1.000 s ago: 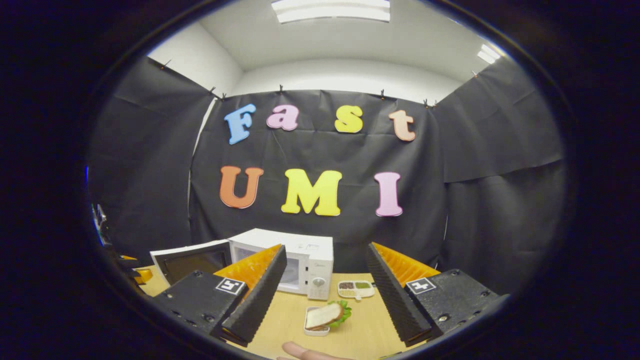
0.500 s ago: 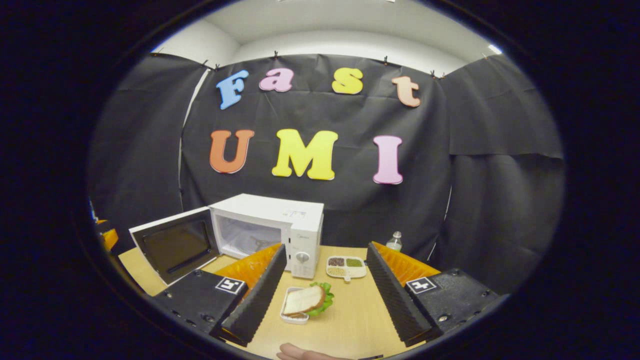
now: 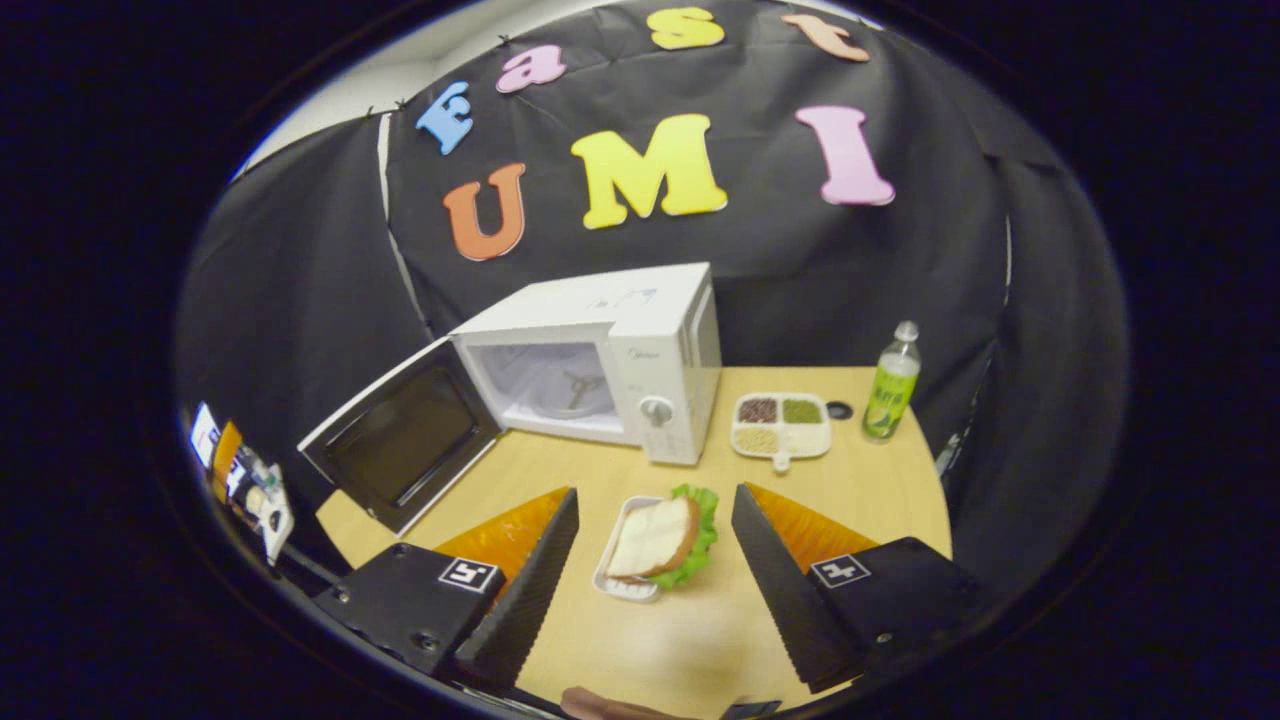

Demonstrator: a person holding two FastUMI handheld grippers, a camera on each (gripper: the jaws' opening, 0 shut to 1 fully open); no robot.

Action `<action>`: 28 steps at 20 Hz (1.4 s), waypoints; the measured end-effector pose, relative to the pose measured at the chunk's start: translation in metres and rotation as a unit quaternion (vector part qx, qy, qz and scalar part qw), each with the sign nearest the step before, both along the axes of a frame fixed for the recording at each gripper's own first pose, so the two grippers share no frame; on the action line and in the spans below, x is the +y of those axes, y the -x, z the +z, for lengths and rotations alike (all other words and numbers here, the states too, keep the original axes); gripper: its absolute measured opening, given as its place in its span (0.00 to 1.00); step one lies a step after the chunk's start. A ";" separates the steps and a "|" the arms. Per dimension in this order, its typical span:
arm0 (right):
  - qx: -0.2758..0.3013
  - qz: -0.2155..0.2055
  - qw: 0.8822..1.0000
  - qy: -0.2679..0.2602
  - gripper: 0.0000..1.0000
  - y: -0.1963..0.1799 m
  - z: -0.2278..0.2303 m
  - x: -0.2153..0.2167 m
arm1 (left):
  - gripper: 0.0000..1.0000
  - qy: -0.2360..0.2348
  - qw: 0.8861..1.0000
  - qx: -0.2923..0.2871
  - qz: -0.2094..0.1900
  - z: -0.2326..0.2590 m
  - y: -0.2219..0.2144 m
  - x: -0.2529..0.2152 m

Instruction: Open the microwave oven with the left hand, put the food in, and close the microwave oven.

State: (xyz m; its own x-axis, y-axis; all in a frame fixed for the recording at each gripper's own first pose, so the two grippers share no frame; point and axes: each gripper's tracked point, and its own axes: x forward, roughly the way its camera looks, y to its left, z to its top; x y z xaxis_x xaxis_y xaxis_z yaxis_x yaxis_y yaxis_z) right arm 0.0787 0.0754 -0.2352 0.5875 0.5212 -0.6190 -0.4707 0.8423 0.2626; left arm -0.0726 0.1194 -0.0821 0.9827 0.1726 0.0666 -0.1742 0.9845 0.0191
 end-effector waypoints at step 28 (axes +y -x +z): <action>0.059 0.075 0.995 0.021 0.35 -0.016 -0.045 0.000 | 0.96 0.009 1.000 -0.010 -0.020 -0.004 -0.019 -0.021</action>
State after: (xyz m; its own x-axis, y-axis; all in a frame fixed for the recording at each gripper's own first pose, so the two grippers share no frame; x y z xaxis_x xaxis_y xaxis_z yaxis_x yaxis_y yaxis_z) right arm 0.0949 0.0757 -0.2802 0.4259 0.5706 -0.7022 -0.5601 0.7757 0.2906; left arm -0.0534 0.0982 -0.0863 0.9873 0.1355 0.0828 -0.1359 0.9907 -0.0015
